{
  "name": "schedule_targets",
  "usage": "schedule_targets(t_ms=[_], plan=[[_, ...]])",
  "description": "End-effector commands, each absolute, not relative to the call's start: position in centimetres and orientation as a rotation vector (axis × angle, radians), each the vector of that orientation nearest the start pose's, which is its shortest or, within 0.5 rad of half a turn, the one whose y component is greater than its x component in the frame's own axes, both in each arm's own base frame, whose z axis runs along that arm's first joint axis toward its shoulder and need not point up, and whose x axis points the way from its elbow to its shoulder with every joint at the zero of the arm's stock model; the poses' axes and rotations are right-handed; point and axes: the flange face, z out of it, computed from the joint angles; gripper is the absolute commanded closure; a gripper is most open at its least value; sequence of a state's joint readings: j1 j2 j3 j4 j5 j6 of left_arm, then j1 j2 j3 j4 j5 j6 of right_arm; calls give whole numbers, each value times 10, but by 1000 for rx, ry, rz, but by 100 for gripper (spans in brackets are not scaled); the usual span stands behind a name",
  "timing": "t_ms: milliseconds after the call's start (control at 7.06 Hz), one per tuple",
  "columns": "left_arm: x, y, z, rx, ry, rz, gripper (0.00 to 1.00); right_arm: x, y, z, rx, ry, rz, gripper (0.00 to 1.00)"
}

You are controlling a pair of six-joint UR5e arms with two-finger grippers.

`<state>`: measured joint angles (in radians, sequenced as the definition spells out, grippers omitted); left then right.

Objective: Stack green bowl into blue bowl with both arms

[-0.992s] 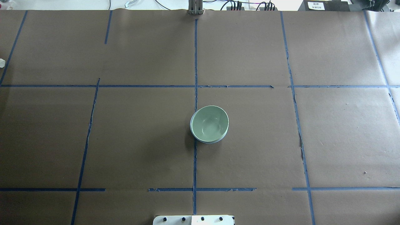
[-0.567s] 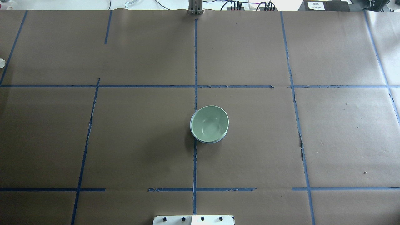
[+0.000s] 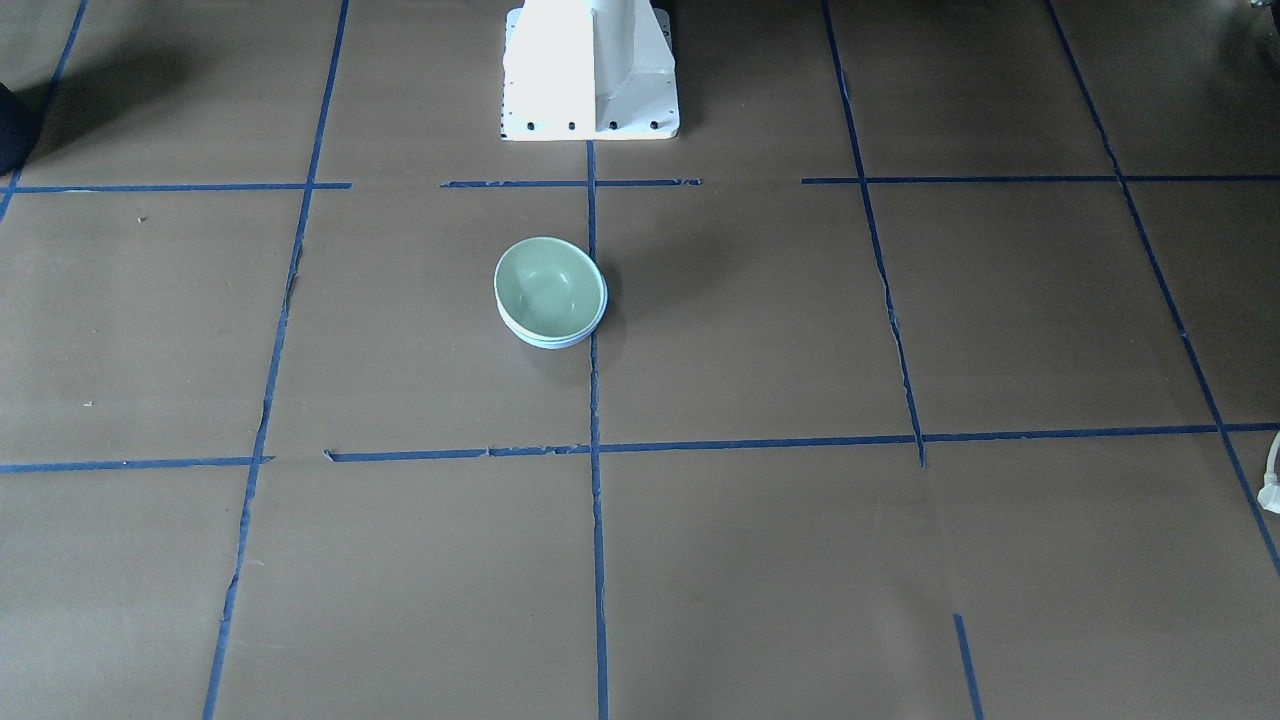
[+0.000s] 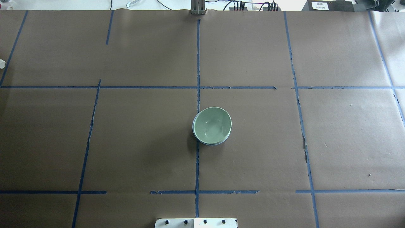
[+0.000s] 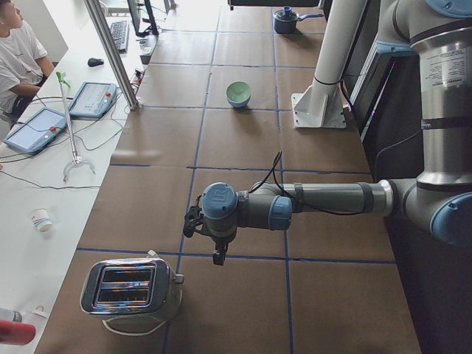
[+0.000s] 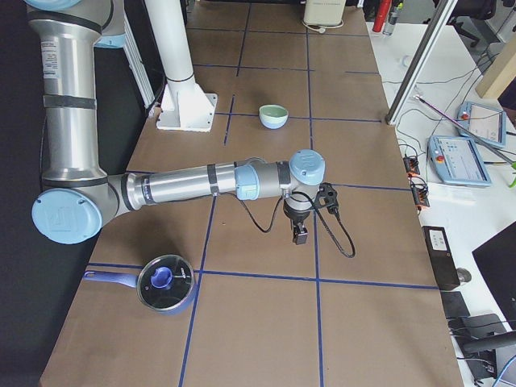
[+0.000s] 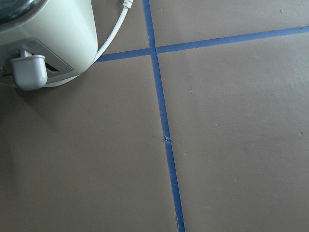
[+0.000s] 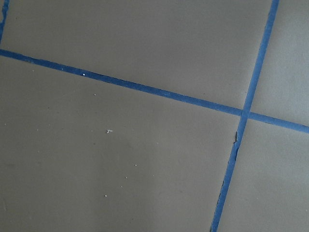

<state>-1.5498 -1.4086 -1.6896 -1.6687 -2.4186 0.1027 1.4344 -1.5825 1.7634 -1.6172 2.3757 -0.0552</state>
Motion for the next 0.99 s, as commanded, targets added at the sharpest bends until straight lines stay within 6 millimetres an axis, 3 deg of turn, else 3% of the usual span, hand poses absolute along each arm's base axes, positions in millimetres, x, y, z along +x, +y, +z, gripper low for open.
schedule_targets(t_ms=[0,425,850], plan=[[-50,-428,663,82,840,138,0,-16,-492,571,87,-815,-252,0],[-48,-429,662,81,840,143,0,-22,-493,569,86,-822,-266,0],[-41,-440,645,108,841,172,0,-23,-492,567,85,-836,-266,0]])
